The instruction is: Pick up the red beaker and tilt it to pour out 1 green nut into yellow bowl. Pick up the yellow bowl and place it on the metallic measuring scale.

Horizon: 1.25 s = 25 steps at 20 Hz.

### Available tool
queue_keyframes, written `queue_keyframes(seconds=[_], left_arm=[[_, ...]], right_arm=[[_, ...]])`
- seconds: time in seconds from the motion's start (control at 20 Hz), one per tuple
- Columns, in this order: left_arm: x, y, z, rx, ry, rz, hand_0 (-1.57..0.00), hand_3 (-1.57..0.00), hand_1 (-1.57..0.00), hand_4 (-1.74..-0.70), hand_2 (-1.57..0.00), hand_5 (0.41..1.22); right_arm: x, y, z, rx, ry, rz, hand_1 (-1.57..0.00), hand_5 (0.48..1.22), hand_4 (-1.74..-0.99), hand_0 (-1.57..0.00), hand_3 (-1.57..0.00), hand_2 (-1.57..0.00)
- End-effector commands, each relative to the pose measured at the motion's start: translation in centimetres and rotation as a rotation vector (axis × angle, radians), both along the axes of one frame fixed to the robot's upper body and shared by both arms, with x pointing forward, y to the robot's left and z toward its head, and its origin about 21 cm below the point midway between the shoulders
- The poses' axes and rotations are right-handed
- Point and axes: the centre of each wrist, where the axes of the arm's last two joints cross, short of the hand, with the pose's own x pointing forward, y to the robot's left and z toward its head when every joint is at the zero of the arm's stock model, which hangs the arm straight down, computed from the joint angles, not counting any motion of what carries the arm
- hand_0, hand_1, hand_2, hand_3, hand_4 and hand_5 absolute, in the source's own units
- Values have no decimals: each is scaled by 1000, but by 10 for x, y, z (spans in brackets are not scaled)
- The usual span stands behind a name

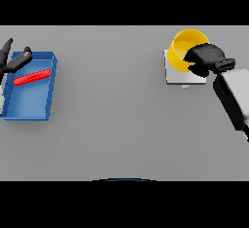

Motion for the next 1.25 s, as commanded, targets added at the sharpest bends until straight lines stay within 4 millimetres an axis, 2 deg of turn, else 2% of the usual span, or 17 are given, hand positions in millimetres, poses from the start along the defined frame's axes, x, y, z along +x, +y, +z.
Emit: queue_keyframes(seconds=[0.0,0.25,0.3,0.35,0.4,0.5,0.6,0.7,0.8,0.95,1.2], left_arm=[[-1,1,-2,2,8,1,1,1,1,-854,1,807],[0,-1,-1,-4,7,-12,1,1,1,-844,1,783],[-1,-2,1,0,-6,-20,1,1,1,-842,1,780],[-2,-2,1,2,-2,-20,1,1,1,-838,1,779],[-1,-5,2,-1,4,-21,1,1,1,-836,1,775],[-2,1,2,-6,9,-15,1,1,1,-836,1,774],[-2,1,2,-8,5,-13,1,1,1,-835,1,768],[0,-3,4,-20,-3,-12,1,1,1,-840,1,764],[-2,-1,4,-13,7,-12,1,1,1,-831,1,754],[-1,0,3,-9,1,-15,1,1,1,-835,1,752],[-3,1,3,-5,1,-11,1,1,1,-833,1,760]], right_arm=[[0,0,-2,2,2,0,-1571,1221,-1741,-1571,-1384,-1382],[1,-5,-13,-3,32,-1,-1571,1221,-1741,-1571,-1448,-1374],[2,-6,-12,-2,32,-9,-1571,1221,-1741,-1571,-1376,-1404],[2,-7,-10,6,30,-13,-1496,1221,-1741,-1565,-1249,-1437],[2,-4,-12,-6,38,-27,-1428,1221,-1682,-1558,-1110,-1343],[5,-4,-9,13,49,-43,-1125,1074,-1592,-1335,-816,-1007],[3,-1,-10,46,76,-58,-811,965,-1535,-946,-576,-708],[5,0,-7,56,88,-74,-556,890,-1496,-605,-391,-470],[4,-3,-12,49,100,-75,-380,847,-1476,-387,-258,-300],[3,-4,-13,28,101,-48,-194,817,-1435,-198,-131,-153],[2,-9,-9,1,126,-69,-63,779,-1390,-64,-42,-50]])
